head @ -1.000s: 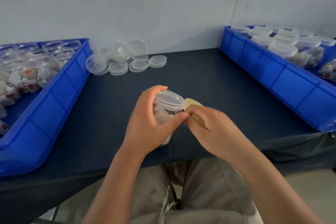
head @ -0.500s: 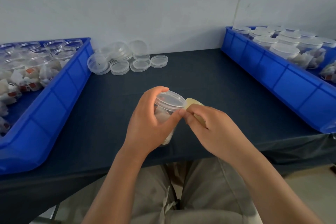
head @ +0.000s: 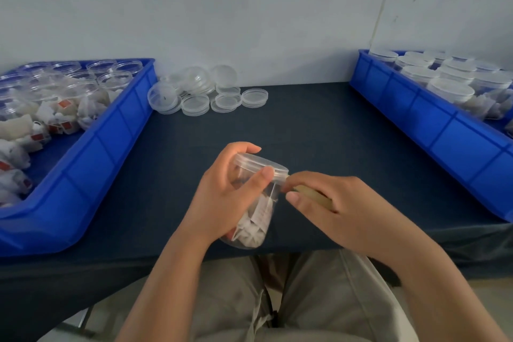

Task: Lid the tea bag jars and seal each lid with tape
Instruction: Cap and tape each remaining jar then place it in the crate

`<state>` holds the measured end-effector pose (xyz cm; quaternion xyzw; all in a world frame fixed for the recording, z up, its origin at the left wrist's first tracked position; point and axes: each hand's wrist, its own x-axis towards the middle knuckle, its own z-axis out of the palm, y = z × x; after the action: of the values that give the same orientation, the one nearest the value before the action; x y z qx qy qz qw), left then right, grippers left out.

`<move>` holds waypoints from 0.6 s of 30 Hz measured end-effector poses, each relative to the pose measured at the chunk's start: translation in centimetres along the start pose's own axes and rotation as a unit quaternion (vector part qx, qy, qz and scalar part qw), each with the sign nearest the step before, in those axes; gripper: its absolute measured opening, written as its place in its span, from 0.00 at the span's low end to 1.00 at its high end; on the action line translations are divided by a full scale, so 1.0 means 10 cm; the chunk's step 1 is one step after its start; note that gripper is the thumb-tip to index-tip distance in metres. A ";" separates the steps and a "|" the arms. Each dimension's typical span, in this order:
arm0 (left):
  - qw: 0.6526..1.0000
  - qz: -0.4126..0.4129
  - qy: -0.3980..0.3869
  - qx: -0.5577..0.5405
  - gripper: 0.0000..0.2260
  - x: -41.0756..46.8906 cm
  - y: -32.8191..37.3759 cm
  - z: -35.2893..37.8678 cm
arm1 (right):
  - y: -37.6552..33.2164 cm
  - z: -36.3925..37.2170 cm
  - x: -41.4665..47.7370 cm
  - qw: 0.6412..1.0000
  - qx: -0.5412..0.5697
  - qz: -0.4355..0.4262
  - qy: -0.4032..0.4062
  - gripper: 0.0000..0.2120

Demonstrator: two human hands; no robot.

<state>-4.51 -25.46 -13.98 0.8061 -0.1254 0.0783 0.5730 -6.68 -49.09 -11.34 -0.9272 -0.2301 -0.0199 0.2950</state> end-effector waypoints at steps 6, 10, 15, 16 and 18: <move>0.997 -0.050 -0.012 -0.061 0.21 -0.07 0.03 -0.09 | 0.04 -0.06 -0.03 1.000 -0.007 -0.005 0.007 0.18; 0.978 -0.098 -0.050 -0.179 0.27 -0.11 0.05 -0.16 | 0.11 -0.12 -0.03 1.000 0.006 0.016 0.021 0.19; 0.942 -0.117 -0.099 -0.299 0.33 -0.09 0.03 -0.13 | 0.14 -0.08 0.01 0.999 0.030 0.034 0.004 0.19; 0.940 -0.111 -0.115 -0.303 0.34 -0.08 0.01 -0.13 | 0.14 -0.09 0.02 0.999 0.030 0.036 0.000 0.20; 0.939 -0.092 -0.144 -0.299 0.35 -0.09 -0.02 -0.12 | 0.14 -0.10 0.02 0.999 0.034 0.039 -0.008 0.22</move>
<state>-5.31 -24.15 -13.99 0.6081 -0.1501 -0.1329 0.7682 -5.84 -50.55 -11.26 -0.9250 -0.1968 0.0069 0.3251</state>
